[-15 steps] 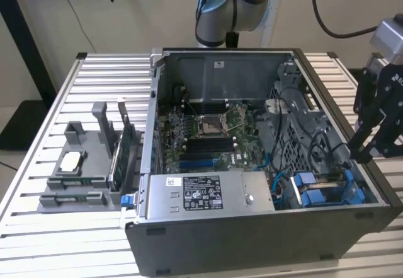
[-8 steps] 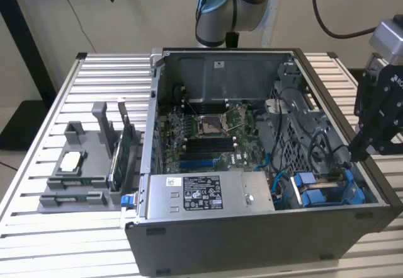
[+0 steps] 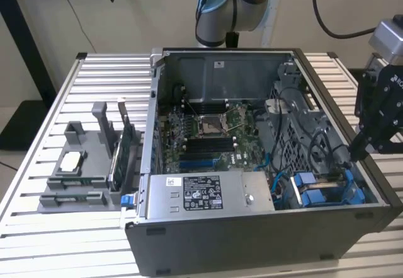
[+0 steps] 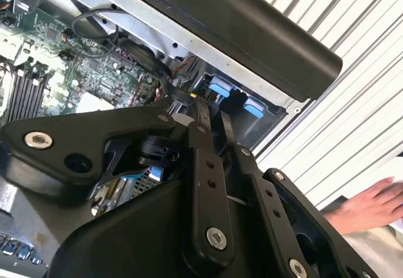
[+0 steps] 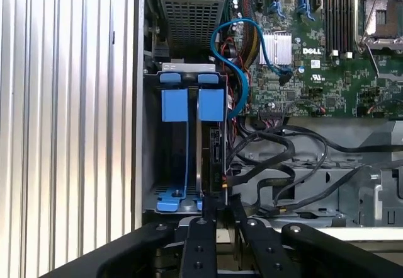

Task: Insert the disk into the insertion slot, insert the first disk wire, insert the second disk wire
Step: 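Insert the second disk wire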

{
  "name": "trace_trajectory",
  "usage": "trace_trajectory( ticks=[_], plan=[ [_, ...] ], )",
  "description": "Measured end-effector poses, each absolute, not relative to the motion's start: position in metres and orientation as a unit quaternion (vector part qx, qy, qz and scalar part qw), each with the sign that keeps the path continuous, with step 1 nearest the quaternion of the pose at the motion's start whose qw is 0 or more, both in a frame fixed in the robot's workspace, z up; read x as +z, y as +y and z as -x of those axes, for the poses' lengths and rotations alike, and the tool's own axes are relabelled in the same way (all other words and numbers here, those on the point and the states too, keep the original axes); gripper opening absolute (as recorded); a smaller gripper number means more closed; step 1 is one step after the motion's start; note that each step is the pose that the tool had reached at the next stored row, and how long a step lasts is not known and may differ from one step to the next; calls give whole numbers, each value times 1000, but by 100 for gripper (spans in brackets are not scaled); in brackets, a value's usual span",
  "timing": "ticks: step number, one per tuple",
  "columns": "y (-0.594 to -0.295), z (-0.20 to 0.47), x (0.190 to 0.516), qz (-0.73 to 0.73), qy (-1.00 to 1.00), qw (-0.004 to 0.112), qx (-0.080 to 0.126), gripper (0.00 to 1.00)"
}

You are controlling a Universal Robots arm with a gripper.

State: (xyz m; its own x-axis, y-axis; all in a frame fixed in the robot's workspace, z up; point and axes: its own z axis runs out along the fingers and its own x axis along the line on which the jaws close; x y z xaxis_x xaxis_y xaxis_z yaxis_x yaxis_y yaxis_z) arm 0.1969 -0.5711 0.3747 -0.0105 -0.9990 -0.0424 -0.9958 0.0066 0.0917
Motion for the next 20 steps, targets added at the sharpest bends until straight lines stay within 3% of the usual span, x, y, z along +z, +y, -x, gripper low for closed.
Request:
trace_trajectory(
  ticks=[2, 20],
  plan=[
    [-571, -197, 375, -703, -709, 17, -48, 16],
    [-571, -192, 379, -703, -709, 17, -48, 16]
  ],
)
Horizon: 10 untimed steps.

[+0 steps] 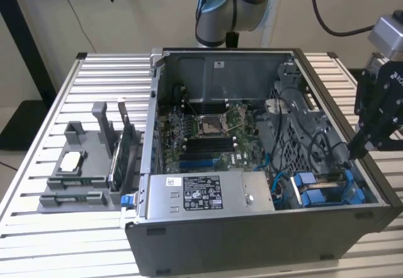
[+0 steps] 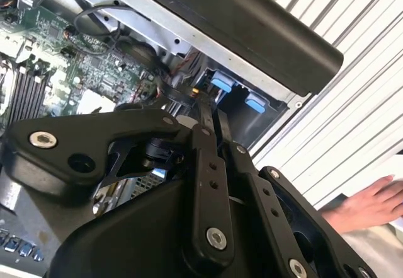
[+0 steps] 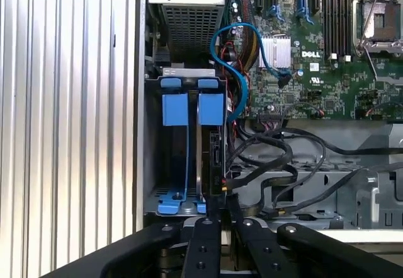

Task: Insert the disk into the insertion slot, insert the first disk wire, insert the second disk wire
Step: 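Insert the second disk wire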

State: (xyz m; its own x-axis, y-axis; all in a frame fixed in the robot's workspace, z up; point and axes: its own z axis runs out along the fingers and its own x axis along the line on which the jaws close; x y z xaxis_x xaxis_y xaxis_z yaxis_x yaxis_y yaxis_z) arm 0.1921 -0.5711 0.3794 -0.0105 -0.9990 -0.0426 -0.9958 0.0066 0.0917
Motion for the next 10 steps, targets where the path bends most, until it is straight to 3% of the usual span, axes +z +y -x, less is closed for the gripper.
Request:
trace_trajectory(
  ticks=[10],
  plan=[
    [-568, -170, 386, -703, -709, 17, -48, 16]
  ],
)
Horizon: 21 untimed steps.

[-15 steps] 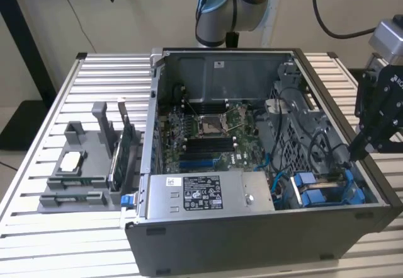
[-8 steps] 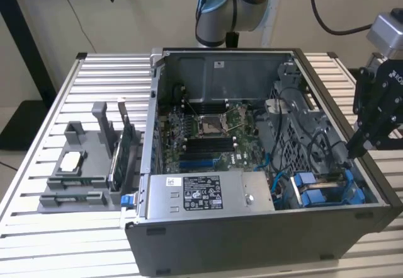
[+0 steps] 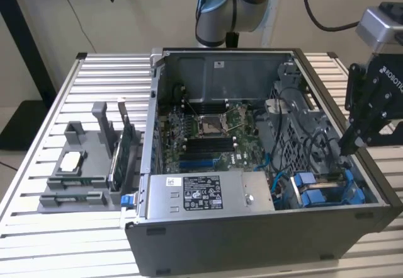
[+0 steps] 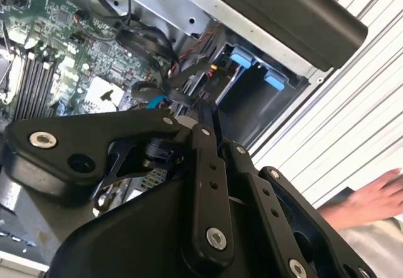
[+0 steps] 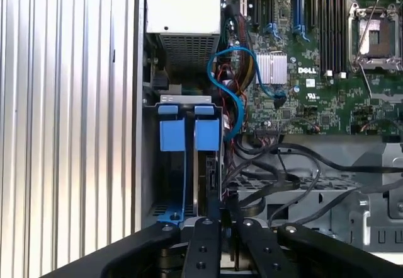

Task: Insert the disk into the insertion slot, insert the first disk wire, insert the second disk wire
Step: 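Insert the second disk wire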

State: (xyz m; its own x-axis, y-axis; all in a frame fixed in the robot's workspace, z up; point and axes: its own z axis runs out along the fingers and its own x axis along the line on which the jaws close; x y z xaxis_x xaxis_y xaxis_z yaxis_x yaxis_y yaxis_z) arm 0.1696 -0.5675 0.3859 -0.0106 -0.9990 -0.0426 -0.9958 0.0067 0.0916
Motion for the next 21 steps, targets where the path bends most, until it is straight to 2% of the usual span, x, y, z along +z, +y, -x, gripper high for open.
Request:
trace_trajectory(
  ticks=[21],
  plan=[
    [-566, -135, 397, -704, -708, 16, -46, 16]
  ],
)
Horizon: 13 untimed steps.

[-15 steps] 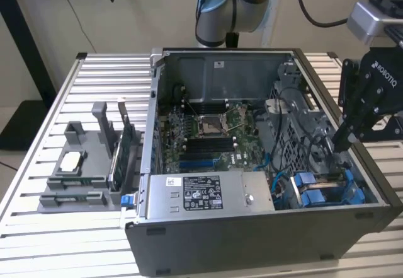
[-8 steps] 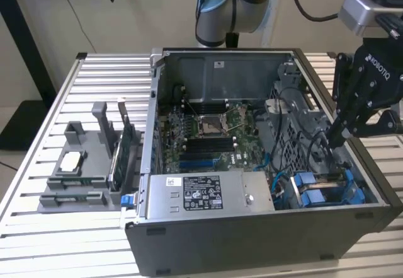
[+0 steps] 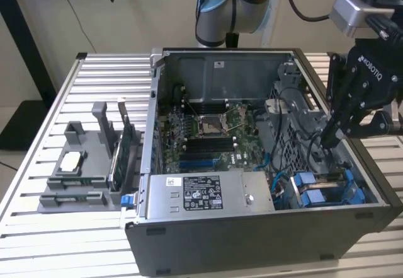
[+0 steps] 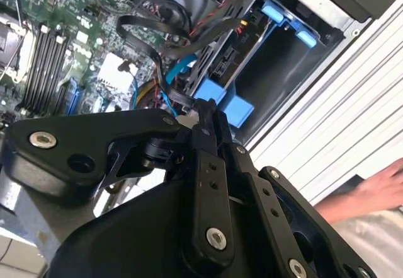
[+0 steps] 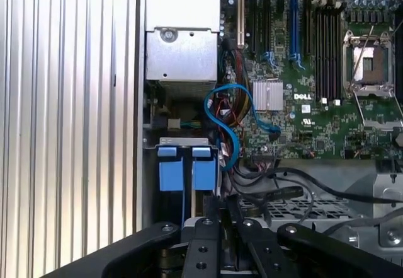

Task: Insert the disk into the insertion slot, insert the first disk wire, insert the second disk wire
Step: 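Insert the second disk wire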

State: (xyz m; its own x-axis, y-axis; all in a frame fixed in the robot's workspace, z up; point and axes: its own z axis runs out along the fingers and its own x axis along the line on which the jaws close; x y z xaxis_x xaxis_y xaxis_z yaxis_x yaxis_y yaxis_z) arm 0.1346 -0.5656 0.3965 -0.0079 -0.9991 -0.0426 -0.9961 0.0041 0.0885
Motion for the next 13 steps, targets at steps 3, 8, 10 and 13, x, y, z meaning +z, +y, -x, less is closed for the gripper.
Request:
trace_trajectory(
  ticks=[3, 8, 10, 13],
  plan=[
    [-566, -134, 395, -706, -706, 15, -45, 16],
    [-566, -133, 392, -714, -699, 15, -44, 16],
    [-566, -133, 391, -717, -696, 15, -44, 16],
    [-566, -133, 391, -718, -695, 15, -44, 16]
  ],
)
